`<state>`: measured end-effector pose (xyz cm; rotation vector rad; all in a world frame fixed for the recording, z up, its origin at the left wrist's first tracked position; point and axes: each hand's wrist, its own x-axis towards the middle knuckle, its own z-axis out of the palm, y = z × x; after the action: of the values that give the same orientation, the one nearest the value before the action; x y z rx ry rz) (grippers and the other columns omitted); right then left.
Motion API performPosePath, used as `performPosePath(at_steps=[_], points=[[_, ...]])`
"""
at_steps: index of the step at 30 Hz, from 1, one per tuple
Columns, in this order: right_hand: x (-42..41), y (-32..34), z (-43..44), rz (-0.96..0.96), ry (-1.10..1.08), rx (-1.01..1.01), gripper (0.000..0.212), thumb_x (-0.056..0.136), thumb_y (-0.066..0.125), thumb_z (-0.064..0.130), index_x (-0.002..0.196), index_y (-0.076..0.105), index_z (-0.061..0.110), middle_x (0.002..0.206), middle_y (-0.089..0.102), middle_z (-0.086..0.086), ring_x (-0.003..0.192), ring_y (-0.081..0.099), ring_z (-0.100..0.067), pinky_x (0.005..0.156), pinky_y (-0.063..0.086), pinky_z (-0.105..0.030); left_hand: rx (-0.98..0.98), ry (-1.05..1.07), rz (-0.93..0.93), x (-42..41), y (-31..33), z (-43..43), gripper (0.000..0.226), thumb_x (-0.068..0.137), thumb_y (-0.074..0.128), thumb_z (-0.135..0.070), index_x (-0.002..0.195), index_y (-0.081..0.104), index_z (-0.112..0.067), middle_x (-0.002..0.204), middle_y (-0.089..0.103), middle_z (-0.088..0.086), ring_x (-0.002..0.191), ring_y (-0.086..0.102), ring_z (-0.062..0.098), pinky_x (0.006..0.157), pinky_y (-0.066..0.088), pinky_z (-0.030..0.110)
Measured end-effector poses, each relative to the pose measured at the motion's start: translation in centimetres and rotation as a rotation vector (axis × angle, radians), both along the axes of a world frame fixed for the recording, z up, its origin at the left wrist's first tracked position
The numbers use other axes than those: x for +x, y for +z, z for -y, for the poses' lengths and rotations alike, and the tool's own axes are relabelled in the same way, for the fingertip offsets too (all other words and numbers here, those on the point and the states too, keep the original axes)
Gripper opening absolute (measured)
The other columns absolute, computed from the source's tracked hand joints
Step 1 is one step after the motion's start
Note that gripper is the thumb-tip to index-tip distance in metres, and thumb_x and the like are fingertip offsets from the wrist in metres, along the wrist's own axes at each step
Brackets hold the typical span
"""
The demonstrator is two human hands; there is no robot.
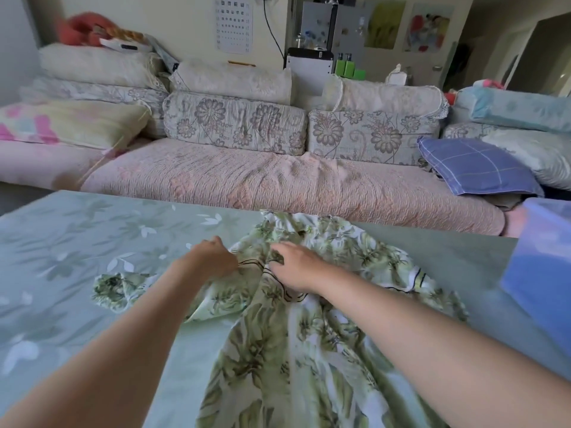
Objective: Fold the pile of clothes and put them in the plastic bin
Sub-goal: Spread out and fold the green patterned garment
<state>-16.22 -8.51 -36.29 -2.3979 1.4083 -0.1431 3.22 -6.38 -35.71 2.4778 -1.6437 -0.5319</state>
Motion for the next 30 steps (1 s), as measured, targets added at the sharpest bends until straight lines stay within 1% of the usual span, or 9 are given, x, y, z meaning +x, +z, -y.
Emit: performPosePath(at_steps=[3, 6, 9, 14, 19, 22, 24, 26, 30], points=[[1.9, -1.1, -0.9, -0.042, -0.025, 0.049, 0.063, 0.102, 0.042, 0.052, 0.154, 0.031, 0.019, 0.161, 0.028, -0.004, 0.146, 0.031, -0.027, 0.118, 0.028, -0.044, 0.084, -0.093, 0.039, 2.3, 0.6, -1.8, 0.041, 0.092, 0.051, -0.042, 0.111, 0.059, -0.007, 0.116, 0.059, 0.016, 0.104, 0.059, 0.028, 0.076, 0.043, 0.031], [2.6, -2.3, -1.4, -0.004, -0.147, -0.139, 0.033, 0.1, 0.051, 0.045, 0.118, 0.055, 0.019, 0.124, 0.056, -0.002, 0.106, 0.058, -0.025, 0.091, 0.05, -0.043, -0.123, -0.106, -0.146, 3.7, 0.2, -3.2, 0.019, 0.094, 0.057, -0.035, 0.089, 0.06, -0.017, 0.087, 0.059, 0.007, 0.072, 0.053, 0.018, 0.058, 0.037, 0.027], [3.0, -2.2, -1.7, 0.055, -0.174, -0.324, 0.01, 0.101, 0.052, 0.027, 0.096, 0.053, 0.018, 0.099, 0.057, 0.001, 0.083, 0.058, -0.019, 0.067, 0.049, -0.034, -0.384, 0.021, -0.29, 5.3, 0.7, -3.7, 0.016, 0.099, 0.049, -0.027, 0.101, 0.055, -0.012, 0.095, 0.059, 0.012, 0.078, 0.052, 0.025, 0.065, 0.038, 0.029], [1.9, 0.2, -1.2, -0.026, -0.054, -0.603, 0.012, 0.099, 0.042, 0.002, 0.095, 0.045, 0.014, 0.08, 0.052, -0.001, 0.061, 0.048, -0.016, 0.046, 0.027, -0.026, -0.429, 0.111, 0.288, 9.1, 4.5, -4.6, 0.038, 0.094, 0.055, -0.048, 0.105, 0.061, -0.012, 0.105, 0.067, 0.017, 0.095, 0.063, 0.034, 0.069, 0.04, 0.033], [3.0, 1.5, -1.4, -0.174, -0.125, -0.639, 0.046, 0.08, 0.052, -0.011, 0.122, 0.046, 0.009, 0.111, 0.051, -0.008, 0.095, 0.054, -0.026, 0.078, 0.045, -0.034, -0.516, 0.131, 0.689, 9.0, 4.3, -5.8, 0.035, 0.085, 0.067, -0.033, 0.115, 0.056, -0.018, 0.117, 0.057, 0.009, 0.11, 0.051, 0.028, 0.087, 0.039, 0.038], [4.3, 1.0, -2.7, -0.075, -0.108, -0.503, 0.047, 0.09, 0.055, 0.006, 0.135, 0.043, 0.015, 0.13, 0.046, -0.008, 0.112, 0.047, -0.023, 0.09, 0.041, -0.034, -0.596, -0.285, 0.354, 7.4, 1.9, -5.9, 0.015, 0.091, 0.059, -0.035, 0.103, 0.059, -0.026, 0.11, 0.057, 0.0, 0.102, 0.055, 0.022, 0.077, 0.043, 0.03], [4.9, 0.1, -3.6, 0.014, -0.046, -0.274, 0.055, 0.098, 0.052, 0.033, 0.148, 0.031, 0.02, 0.15, 0.035, -0.008, 0.133, 0.04, -0.027, 0.106, 0.038, -0.04, -0.287, -0.397, 0.13, 6.7, -0.1, -6.4, 0.04, 0.086, 0.052, -0.061, 0.118, 0.058, -0.038, 0.129, 0.055, -0.003, 0.119, 0.053, 0.023, 0.087, 0.044, 0.034], [4.7, -1.2, -4.2, 0.023, -0.04, -0.015, 0.075, 0.098, 0.043, 0.056, 0.158, 0.004, 0.031, 0.167, 0.005, -0.001, 0.152, 0.012, -0.029, 0.121, 0.018, -0.053, 0.014, -0.331, 0.212, 7.1, -2.1, -6.7, 0.072, 0.079, 0.033, -0.082, 0.145, 0.027, -0.053, 0.16, 0.019, -0.012, 0.147, 0.019, 0.029, 0.112, 0.026, 0.056], [2.4, -2.5, -4.3, -0.231, -0.036, 0.078, 0.084, 0.097, 0.03, 0.069, 0.153, -0.023, 0.036, 0.165, -0.019, -0.001, 0.153, -0.007, -0.028, 0.123, 0.0, -0.052, 0.134, -0.123, 0.345, 9.3, -3.0, -6.7, 0.062, 0.094, 0.015, -0.068, 0.151, 0.001, -0.05, 0.164, -0.006, -0.005, 0.149, 0.002, 0.039, 0.11, 0.009, 0.072]])
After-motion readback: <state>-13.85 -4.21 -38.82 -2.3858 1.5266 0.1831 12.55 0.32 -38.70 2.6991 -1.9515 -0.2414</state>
